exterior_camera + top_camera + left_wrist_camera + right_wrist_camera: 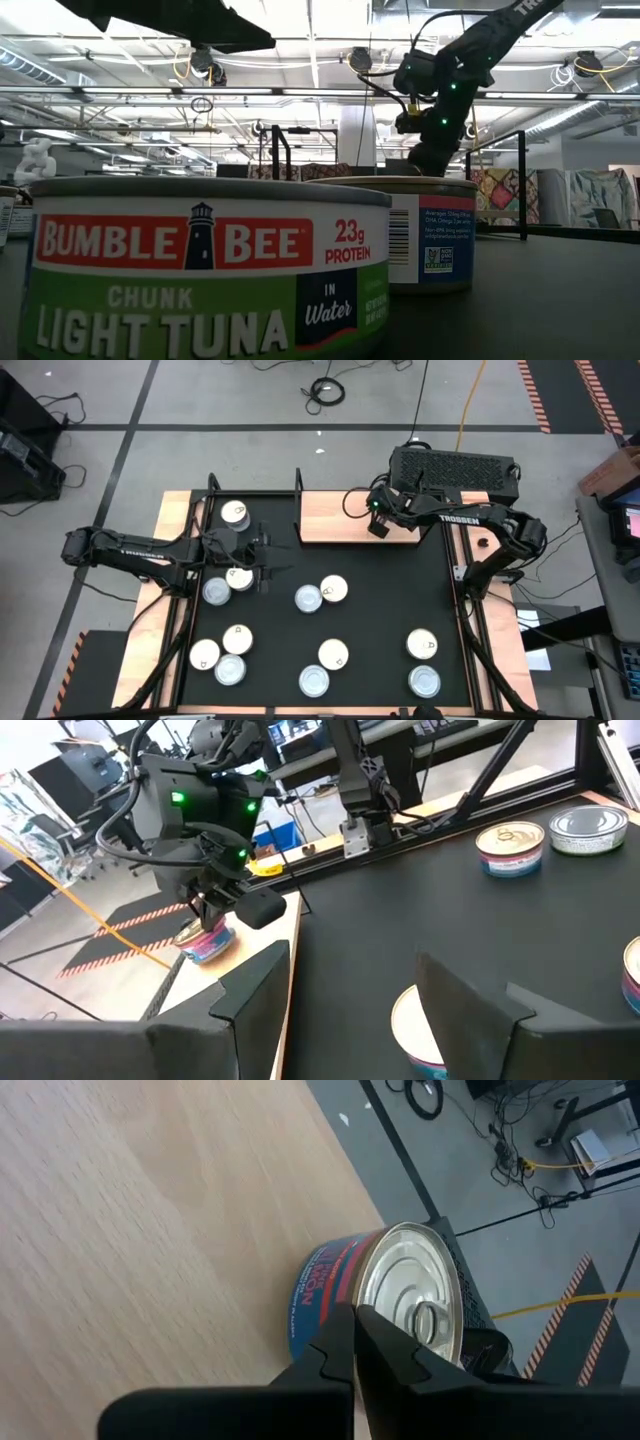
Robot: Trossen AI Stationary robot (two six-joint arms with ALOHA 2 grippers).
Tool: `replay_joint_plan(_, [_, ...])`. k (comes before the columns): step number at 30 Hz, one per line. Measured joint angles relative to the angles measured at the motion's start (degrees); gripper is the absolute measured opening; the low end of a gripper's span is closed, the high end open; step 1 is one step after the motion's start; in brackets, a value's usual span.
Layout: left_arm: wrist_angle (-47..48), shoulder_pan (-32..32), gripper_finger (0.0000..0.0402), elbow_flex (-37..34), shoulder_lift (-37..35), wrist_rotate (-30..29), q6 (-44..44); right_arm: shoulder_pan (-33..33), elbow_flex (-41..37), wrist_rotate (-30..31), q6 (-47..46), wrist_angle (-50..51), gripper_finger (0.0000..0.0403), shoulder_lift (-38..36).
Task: Stack canned seafood by type on shelf
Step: Put the blue pink tuna can on the shelf
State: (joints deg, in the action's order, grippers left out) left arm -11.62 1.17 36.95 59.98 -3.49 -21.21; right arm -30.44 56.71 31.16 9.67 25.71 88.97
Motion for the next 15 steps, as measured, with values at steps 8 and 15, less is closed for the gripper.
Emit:
replay_joint_plan(8, [0.0,0.0,0.0216,0.0,0.0,0.0,1.5,-0.7,0.0,0.0,0.1,-0.4,0.0,0.0])
replay_joint_plan(15, [0.2,0.0,0.0216,0.0,0.0,0.0,1.5,-0.7,0.0,-1.3,-0.2,0.0,0.0,0.0])
